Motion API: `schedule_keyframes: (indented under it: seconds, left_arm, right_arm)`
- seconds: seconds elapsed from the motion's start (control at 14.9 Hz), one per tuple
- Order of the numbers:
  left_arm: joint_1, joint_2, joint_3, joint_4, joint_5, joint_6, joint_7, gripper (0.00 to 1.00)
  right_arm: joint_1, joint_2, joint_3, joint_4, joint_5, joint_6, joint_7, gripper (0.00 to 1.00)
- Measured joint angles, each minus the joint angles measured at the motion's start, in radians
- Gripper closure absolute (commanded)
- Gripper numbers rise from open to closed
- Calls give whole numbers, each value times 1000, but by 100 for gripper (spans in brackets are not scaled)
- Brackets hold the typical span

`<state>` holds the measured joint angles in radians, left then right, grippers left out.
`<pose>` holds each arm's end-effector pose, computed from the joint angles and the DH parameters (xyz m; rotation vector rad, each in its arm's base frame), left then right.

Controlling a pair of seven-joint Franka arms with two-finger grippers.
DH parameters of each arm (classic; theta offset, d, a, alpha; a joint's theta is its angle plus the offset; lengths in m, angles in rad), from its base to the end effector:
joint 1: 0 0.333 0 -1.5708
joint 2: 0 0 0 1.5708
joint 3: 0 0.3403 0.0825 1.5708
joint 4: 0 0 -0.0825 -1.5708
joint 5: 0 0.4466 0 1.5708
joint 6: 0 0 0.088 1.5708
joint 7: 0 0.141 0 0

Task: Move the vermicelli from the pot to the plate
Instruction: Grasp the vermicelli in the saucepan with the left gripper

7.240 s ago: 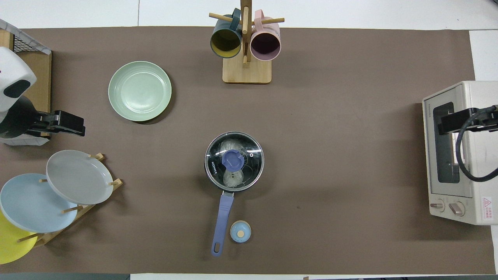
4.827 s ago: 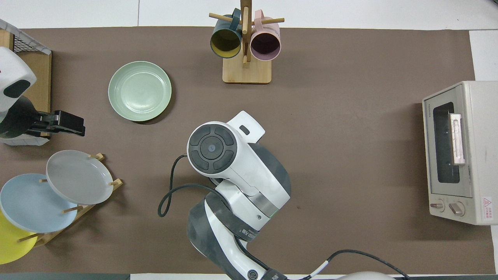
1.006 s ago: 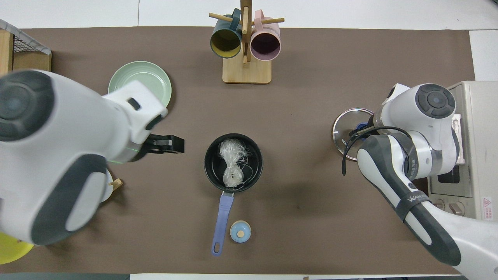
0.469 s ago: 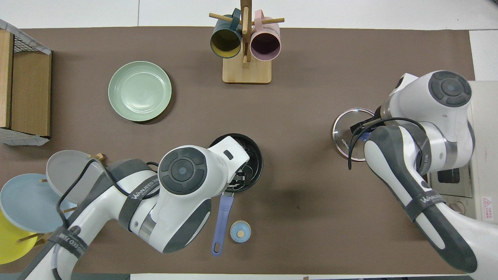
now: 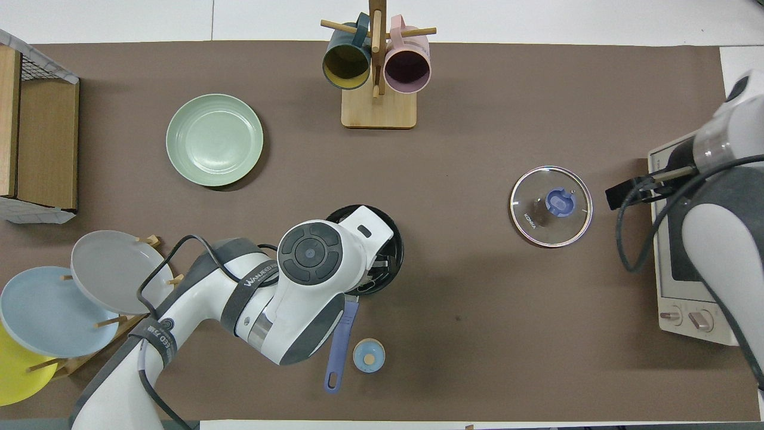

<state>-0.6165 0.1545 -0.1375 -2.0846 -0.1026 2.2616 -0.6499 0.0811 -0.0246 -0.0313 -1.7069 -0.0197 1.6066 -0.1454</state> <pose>0.4536 -0.4327 0.3068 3.0481 -0.0575 -0.0722 0.6036 0.0272 0.5603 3.1090 0.3067 -0.1196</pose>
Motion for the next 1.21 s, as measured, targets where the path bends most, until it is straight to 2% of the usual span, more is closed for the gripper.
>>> schedule_keyframes:
  seconds: [0.27,0.34,0.4,0.54,0.6,0.87,1.07,1.21]
  left_arm:
    - [-21,48,1,0,0,35,-22,0]
    - [-21,54,1,0,5,37,-22,7]
    - [-21,60,2,1,15,39,-22,24]
    - [-21,68,2,8,35,41,-22,83]
    - [-22,72,2,9,38,43,-22,100]
    - [-22,76,5,16,41,44,-21,100]
    - [-22,76,7,48,41,27,-20,100]
    - [-20,71,10,104,41,-48,-20,100]
  right_arm:
    - [-12,-34,-1,19,1,-87,16,0]
    - [-14,-33,-1,18,1,-87,23,0]
    - [-16,-32,-1,18,1,-88,34,0]
    - [-24,-29,-1,18,0,-90,52,0]
    - [-26,-24,-2,22,0,-93,55,0]
    - [-27,36,-2,116,0,-137,57,0]
    - [-26,46,-14,128,0,-151,57,0]
    - [-27,46,-21,128,0,-152,57,0]
